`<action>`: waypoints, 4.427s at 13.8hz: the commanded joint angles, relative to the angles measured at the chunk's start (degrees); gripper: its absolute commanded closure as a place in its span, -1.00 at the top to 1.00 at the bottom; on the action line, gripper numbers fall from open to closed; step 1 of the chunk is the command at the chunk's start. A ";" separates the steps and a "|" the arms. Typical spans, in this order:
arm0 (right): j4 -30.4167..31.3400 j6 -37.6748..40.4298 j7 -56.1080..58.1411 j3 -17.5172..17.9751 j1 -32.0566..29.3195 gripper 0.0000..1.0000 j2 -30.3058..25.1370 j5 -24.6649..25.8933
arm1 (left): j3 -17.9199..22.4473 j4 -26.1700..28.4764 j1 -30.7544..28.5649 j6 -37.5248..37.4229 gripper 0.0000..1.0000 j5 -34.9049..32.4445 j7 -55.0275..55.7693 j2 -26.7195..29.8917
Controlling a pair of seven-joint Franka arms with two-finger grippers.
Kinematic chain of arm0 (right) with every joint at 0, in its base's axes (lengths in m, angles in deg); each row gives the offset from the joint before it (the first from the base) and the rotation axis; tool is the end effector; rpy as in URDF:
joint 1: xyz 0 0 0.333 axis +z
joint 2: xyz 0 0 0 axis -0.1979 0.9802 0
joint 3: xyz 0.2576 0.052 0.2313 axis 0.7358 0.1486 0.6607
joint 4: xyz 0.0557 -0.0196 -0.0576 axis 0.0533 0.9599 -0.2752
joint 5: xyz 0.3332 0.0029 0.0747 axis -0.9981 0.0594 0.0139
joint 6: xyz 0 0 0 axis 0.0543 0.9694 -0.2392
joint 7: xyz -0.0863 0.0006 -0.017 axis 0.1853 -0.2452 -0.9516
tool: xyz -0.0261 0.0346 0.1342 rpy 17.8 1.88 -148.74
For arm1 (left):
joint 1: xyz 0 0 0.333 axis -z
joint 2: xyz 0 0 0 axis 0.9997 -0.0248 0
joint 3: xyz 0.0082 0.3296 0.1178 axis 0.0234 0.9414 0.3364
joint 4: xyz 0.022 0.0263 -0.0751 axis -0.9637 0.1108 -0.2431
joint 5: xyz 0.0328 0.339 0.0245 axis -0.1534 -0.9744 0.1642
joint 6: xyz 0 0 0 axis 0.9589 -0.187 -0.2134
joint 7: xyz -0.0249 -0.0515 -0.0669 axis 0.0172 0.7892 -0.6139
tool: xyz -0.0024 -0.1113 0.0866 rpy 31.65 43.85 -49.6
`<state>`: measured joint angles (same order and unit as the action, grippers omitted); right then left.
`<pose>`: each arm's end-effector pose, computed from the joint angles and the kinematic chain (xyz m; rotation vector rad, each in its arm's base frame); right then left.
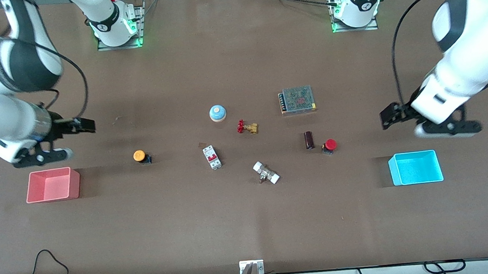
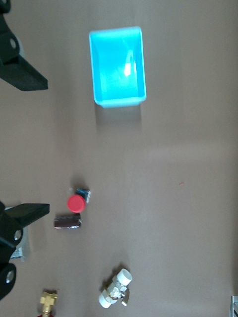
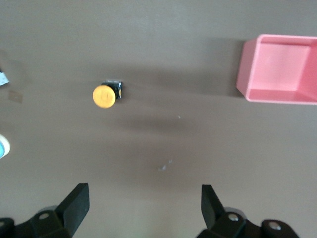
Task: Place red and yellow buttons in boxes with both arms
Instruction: 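Lower the right gripper to the yellow button while the left gripper reaches the red button, then close the right gripper on the yellow button while the left gripper grasps the red, then carry the yellow button to the pink box while the left gripper carries red to cyan, then open the right gripper over the pink box while the left gripper releases into cyan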
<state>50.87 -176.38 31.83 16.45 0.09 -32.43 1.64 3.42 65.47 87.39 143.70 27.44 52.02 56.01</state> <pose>0.5661 0.0698 0.4462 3.0889 0.1463 -0.3389 0.5966 -0.0987 0.4863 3.0662 -0.0517 0.1146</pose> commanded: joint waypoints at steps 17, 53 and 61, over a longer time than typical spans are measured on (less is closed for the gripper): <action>7.46 -25.26 -9.86 -0.04 7.83 1.00 16.48 -2.06 | 0.03 5.56 9.36 16.77 1.00 -6.39 15.50 -20.21; -2.73 -17.18 17.47 -8.04 -11.59 -0.62 16.30 -2.41 | 0.47 -4.45 -12.79 11.93 -0.73 -6.39 -12.88 -20.99; -5.98 -19.55 17.83 -8.04 -11.77 -0.62 21.31 -1.88 | 1.78 -4.18 -12.97 18.00 -0.41 -7.27 -13.06 -26.18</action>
<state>46.80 -196.27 48.52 7.87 -10.88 -12.73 0.09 4.93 62.71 74.59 161.44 21.66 40.00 30.71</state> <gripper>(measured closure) 0.590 0.648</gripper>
